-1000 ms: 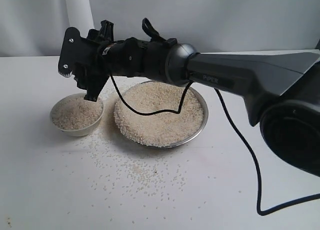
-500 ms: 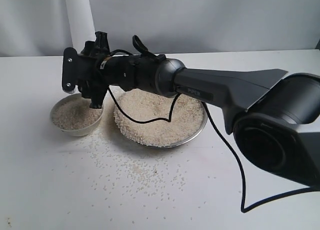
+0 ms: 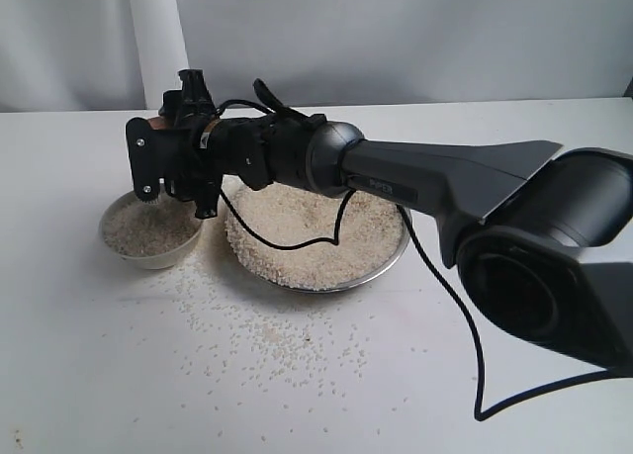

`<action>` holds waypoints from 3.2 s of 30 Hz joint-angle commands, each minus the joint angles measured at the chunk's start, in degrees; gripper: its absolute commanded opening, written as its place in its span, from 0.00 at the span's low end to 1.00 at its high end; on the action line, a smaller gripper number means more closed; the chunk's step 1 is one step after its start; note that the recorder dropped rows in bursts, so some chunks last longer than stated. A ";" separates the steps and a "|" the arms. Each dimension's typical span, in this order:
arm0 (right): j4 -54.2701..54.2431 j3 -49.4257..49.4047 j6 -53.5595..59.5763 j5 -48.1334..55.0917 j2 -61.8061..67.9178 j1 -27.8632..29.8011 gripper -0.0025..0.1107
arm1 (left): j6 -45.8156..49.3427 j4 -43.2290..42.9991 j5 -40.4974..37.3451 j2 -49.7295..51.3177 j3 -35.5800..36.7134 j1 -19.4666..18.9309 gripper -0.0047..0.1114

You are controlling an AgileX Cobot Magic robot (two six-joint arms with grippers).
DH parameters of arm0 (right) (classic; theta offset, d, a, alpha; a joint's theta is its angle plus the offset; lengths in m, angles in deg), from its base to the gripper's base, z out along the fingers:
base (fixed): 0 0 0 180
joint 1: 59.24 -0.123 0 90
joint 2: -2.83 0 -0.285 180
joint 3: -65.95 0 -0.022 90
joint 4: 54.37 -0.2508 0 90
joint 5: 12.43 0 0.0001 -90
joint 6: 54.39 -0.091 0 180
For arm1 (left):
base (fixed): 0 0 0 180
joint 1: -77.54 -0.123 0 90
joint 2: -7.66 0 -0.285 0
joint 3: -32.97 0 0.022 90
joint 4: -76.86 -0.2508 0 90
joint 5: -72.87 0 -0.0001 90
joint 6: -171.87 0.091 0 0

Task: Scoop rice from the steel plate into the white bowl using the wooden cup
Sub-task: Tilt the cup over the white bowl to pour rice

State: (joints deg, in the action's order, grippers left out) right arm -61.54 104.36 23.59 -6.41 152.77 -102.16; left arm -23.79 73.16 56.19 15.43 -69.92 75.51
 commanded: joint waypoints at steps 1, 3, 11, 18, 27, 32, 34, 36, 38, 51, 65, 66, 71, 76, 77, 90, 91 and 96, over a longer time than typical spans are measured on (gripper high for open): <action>2.33 0.48 -0.10 -1.31 -0.43 0.03 0.02 | -0.13 0.22 0.32 0.01 0.11 0.29 0.04; 2.72 0.48 -0.10 -1.31 -0.43 0.03 0.02 | -0.13 0.22 0.32 0.01 0.11 0.29 0.04; 4.88 0.48 -0.10 -0.95 -0.43 0.03 0.02 | -0.13 0.22 0.32 0.01 0.11 0.29 0.04; 9.86 0.48 -0.10 -0.95 -0.21 -1.14 0.02 | -0.13 0.22 0.32 0.01 0.11 0.29 0.04; 12.73 0.48 -0.10 -1.33 0.24 -1.29 0.02 | -0.13 0.22 0.32 0.01 0.11 0.29 0.04; 13.89 0.48 -0.10 -1.44 0.24 -1.29 0.02 | -0.13 0.22 0.32 0.01 0.11 0.29 0.04; 14.16 0.48 -0.10 -1.45 0.24 -1.29 0.02 | -0.13 0.22 0.32 0.01 0.11 0.29 0.04; 15.13 0.48 -0.10 -1.45 0.24 -1.29 0.02 | -0.13 0.22 0.32 0.01 0.11 0.29 0.04; 16.62 0.48 -0.10 -1.45 0.24 -1.29 0.02 | -0.13 0.22 0.32 0.01 0.11 0.29 0.04; 27.75 0.48 -0.79 -0.17 0.24 -1.85 0.02 | -0.13 0.22 0.32 0.01 0.11 0.29 0.04; 32.11 0.48 -0.97 -0.17 0.24 -3.14 0.02 | -0.13 0.22 0.32 0.01 0.11 0.29 0.04; 32.57 0.48 -0.97 -0.17 0.24 -3.14 0.02 | -0.13 0.22 0.32 0.01 0.11 0.29 0.04; 34.61 0.48 -0.97 0.04 0.24 -3.14 0.02 | -0.13 0.22 0.32 0.01 0.11 0.29 0.04; 35.31 0.48 -0.97 0.85 -0.12 -3.14 0.02 | -0.13 0.22 0.32 0.01 0.11 0.29 0.04; 35.92 0.48 -0.97 1.24 -0.26 -3.14 0.02 | -0.13 0.22 0.32 0.01 0.11 0.29 0.04; 58.16 0.48 -15.18 8.48 -1.80 -4.51 0.02 | -0.13 0.22 0.32 0.01 0.11 0.29 0.04; 62.12 0.48 -19.39 8.48 -1.80 -4.66 0.02 | -0.13 0.22 0.32 0.01 0.11 0.29 0.04; 77.56 0.48 -35.21 10.18 -1.80 -5.64 0.02 | -0.13 0.22 0.32 0.01 0.11 0.29 0.04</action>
State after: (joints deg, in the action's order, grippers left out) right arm 7.63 104.46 -3.70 3.24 151.69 -107.18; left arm -23.79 73.16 56.19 15.43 -69.92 75.51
